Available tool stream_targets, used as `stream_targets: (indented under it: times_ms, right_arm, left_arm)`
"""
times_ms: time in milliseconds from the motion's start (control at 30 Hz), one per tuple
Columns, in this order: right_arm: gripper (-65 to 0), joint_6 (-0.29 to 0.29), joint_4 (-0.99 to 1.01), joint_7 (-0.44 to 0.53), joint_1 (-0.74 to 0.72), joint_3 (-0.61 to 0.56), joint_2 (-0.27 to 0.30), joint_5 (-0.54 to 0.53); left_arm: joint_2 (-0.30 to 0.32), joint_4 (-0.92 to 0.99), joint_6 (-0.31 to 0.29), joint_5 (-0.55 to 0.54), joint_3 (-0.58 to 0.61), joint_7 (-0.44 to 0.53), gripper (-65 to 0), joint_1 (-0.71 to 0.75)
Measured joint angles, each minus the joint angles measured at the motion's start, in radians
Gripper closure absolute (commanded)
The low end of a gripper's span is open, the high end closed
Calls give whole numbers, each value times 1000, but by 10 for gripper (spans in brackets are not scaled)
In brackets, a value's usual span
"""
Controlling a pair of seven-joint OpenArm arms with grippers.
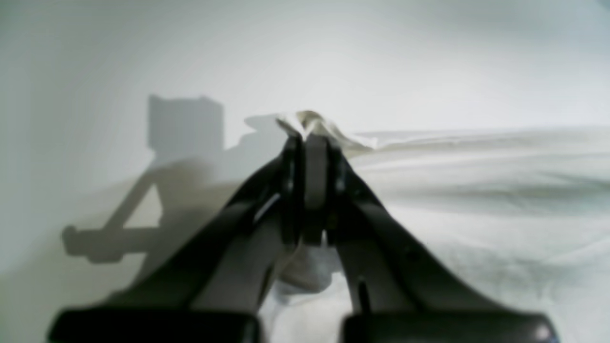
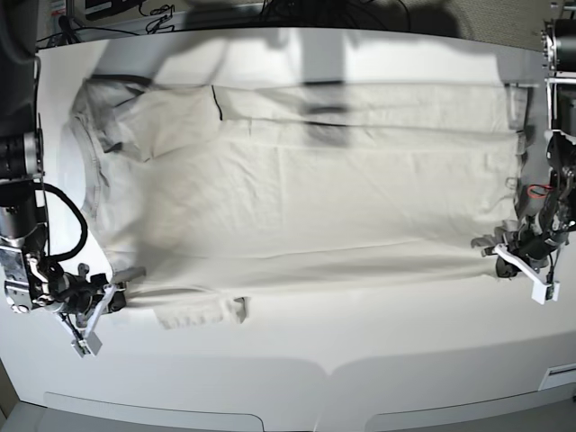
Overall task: Fold the T-shirt properly
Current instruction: 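Lift the hem with both grippers and fold it over toward the collar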
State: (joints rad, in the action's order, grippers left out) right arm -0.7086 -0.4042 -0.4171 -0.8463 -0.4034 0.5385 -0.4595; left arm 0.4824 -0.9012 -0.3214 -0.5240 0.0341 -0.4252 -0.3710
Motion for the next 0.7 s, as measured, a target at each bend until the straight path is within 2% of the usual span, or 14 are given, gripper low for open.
stream_targets:
  times_ms: [233,367,467,567,667,700]
  right_arm:
    - [0,0,-128,-87,78,-3,72,-183]
    - [0,6,-282,-135,184,-5,116,-277]
    - [0,11,-415,-139,265,-7,173,-371]
    - [0,13,-536,-161,340,-5,224,-375]
    - [0,54,-614,-161,409,0,252,-377]
    - [0,58,-636,-164,433,13,257,-374]
  left_arm:
    - [20,0,-4,-14,1,-26,0,0]
    - [40,-2,-3,-35,0,-50,0,1]
    - [53,-2,2,-50,0,-47,0,6]
    - [52,-59,4,-50,0,-39,0,51]
    - [68,-163,9,-44,1,-40,0,127]
    - [77,-201,30,-48,1,-40,0,155]
